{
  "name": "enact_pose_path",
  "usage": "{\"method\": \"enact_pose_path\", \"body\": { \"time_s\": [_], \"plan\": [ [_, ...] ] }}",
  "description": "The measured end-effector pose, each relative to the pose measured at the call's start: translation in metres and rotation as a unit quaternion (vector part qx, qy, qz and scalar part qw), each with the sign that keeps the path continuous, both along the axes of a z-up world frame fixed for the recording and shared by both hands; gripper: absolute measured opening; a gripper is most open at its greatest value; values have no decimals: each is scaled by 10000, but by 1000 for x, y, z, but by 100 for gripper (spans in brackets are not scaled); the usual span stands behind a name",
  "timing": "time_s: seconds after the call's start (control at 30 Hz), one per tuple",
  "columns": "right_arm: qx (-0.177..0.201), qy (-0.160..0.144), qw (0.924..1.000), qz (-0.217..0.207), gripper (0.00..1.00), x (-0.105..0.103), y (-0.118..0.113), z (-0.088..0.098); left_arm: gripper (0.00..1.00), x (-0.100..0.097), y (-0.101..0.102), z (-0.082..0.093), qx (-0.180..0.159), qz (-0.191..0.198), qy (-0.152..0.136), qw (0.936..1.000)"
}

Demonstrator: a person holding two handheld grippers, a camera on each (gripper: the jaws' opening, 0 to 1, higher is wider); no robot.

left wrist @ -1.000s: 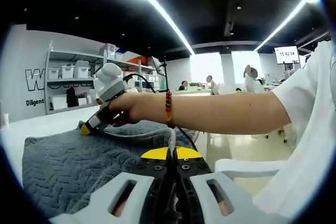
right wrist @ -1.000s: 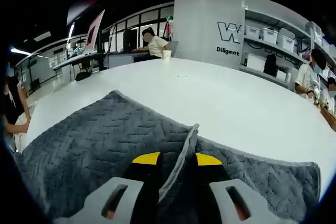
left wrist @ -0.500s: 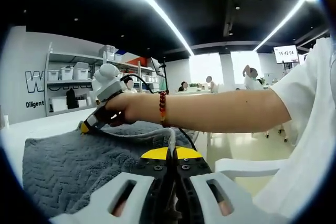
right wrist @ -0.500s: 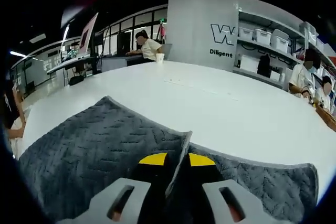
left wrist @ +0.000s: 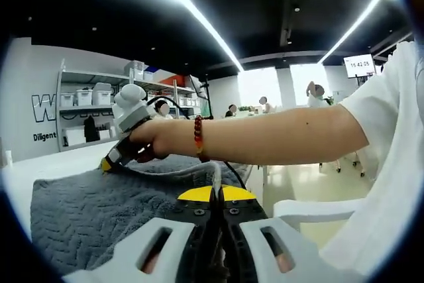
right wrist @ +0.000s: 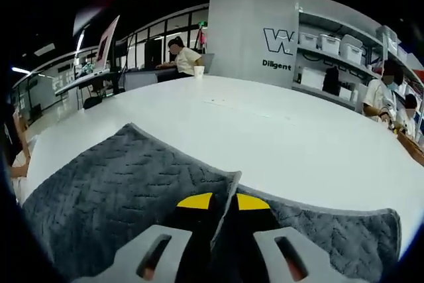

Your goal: Open the folded towel by lifting each exposed corner and separating the folded layers until the towel lies flat within the target outline without major curled edges

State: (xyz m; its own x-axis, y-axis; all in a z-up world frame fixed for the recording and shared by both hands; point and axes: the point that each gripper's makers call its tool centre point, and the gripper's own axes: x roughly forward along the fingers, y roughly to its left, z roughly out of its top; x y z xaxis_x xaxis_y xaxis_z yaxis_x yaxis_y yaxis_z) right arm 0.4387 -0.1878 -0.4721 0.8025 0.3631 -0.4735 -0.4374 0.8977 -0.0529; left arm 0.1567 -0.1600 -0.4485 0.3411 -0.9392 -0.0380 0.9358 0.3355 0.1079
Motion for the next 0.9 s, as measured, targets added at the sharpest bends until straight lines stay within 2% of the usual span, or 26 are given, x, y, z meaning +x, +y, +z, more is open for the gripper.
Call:
{"method": "enact_pose_path", "body": {
  "time_s": [0.33, 0.43, 0.53, 0.73, 0.83, 0.9],
  "plan": [
    [23, -31, 9999, -96, 0, 2, -3, 3, 0, -1, 0, 0, 23, -15, 19, 10000],
    [135, 20, 9997, -196, 0, 3, -3, 2, 0, -2, 1, 2, -141, -79, 228, 9996],
    [91, 12, 9997, -231, 0, 4, -3, 0, 0, -2, 4, 4, -223, -69, 272, 9994],
    [302, -71, 9988, -374, 0, 7, -7, 8, 0, -4, 5, 7, -380, -127, 395, 9984],
    [330, -120, 9986, -395, 0, 8, -8, 12, 0, -10, -7, 8, -505, -154, 467, 9975],
    [440, -179, 9980, -423, 0, 9, -8, 17, 0, -4, 7, 15, -583, -215, 564, 9965]
  ]
}}
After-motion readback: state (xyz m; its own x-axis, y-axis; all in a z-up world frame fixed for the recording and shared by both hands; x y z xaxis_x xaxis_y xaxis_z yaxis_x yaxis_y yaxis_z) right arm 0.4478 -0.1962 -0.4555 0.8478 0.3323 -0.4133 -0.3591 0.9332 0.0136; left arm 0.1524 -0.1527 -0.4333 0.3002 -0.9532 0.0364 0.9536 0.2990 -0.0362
